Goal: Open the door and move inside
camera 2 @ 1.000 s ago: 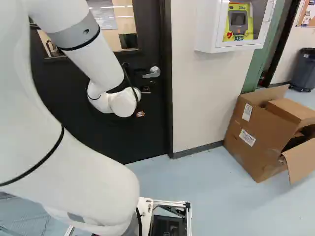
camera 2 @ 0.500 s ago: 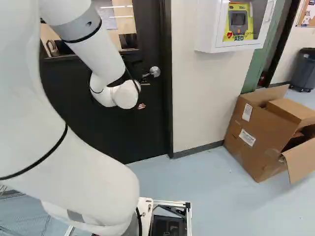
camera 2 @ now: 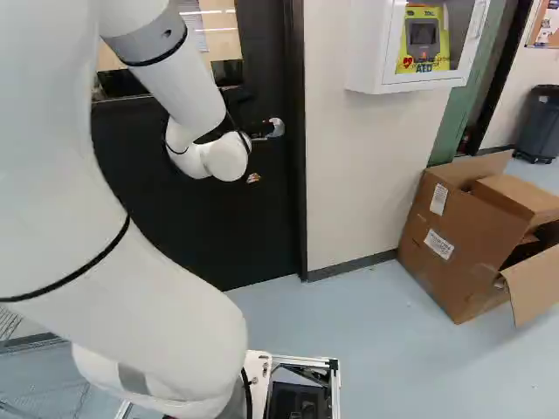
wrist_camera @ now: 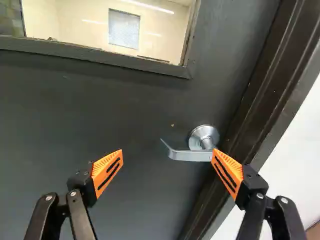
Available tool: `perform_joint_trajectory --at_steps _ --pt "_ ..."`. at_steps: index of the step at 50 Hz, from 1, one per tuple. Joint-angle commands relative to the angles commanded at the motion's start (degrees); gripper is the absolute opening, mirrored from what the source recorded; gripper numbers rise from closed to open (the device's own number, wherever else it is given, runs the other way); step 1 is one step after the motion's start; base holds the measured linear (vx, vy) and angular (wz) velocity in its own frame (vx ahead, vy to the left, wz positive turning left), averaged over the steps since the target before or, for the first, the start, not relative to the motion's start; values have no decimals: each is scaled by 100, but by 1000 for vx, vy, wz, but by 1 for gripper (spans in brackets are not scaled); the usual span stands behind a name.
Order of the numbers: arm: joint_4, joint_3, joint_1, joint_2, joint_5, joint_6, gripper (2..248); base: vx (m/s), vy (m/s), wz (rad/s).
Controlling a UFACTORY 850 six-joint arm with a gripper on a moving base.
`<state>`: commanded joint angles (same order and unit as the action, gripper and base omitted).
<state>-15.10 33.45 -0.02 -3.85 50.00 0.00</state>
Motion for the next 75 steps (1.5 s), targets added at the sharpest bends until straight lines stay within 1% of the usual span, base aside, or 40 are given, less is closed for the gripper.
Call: perform_joint_trajectory --at_steps 27,53,62,75 --pt "0 527 -1 530 0 0 247 0 0 0" --pt "0 1122 11 1103 0 0 247 0 0 0" --pt "0 1219 28 1268 0 0 247 0 0 0" --pt "0 1212 52 1413 0 0 247 0 0 0"
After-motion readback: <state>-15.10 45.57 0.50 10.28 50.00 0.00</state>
